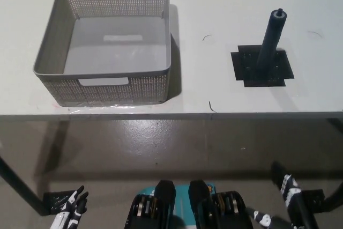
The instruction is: Use the right hand to pick up a electric screw driver and put it into a container on the left side
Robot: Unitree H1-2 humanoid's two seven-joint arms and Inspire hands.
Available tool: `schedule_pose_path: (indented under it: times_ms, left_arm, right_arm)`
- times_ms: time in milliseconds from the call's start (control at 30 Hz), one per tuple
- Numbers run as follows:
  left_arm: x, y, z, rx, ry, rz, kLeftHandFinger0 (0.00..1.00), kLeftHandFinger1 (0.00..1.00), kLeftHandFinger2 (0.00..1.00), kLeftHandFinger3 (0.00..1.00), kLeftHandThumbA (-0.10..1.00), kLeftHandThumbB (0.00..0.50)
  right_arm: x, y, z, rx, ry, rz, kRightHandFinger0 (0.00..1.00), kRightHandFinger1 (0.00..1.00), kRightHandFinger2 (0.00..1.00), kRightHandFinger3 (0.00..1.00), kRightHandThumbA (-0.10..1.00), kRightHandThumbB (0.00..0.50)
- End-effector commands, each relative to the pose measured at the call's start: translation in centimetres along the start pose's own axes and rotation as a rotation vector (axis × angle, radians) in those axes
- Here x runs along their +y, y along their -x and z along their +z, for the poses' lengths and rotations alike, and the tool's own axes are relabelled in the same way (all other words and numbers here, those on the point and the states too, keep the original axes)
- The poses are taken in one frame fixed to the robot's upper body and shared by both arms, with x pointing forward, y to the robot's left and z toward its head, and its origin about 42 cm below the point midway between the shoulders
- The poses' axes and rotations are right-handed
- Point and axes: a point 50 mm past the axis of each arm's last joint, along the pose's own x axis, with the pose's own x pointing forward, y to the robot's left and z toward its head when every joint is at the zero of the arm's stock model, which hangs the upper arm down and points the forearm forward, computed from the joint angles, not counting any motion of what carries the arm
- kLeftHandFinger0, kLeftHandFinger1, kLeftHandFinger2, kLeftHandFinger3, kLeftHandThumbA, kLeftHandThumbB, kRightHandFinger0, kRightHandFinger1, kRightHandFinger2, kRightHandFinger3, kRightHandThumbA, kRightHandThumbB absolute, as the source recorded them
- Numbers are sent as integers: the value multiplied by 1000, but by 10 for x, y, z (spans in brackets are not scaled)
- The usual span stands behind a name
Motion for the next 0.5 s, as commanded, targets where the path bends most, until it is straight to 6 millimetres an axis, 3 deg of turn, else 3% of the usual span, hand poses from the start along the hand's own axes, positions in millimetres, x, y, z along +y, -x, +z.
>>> schedule_pose_path:
  times_ms: [0, 100, 233, 367, 467]
  left_arm:
    - [10, -5, 10, -71, 5, 12, 1000, 1000, 1000, 1000, 901, 297]
    - [10, -5, 9, -74, -1, 11, 1000, 1000, 1000, 1000, 906, 288]
    - [8, -2, 8, -67, -7, 12, 1000, 1000, 1000, 1000, 913, 290]
    - [10, -4, 8, -75, -6, 12, 1000, 1000, 1000, 1000, 907, 285]
    - [9, -3, 8, -66, 4, 3, 1000, 1000, 1000, 1000, 905, 290]
  right_arm:
    - [-7, -7, 37, -174, -15, -27, 1000, 1000, 1000, 1000, 1000, 312]
    - [-13, -14, 52, -225, 1, -38, 1000, 1000, 1000, 1000, 1000, 341]
    - [-24, -26, 64, -285, -17, -67, 1000, 1000, 1000, 1000, 1000, 316]
    - [-33, -40, 75, -309, -36, -93, 1000, 1000, 1000, 1000, 1000, 344]
    - [-40, -49, 85, -337, -31, -110, 1000, 1000, 1000, 1000, 1000, 317]
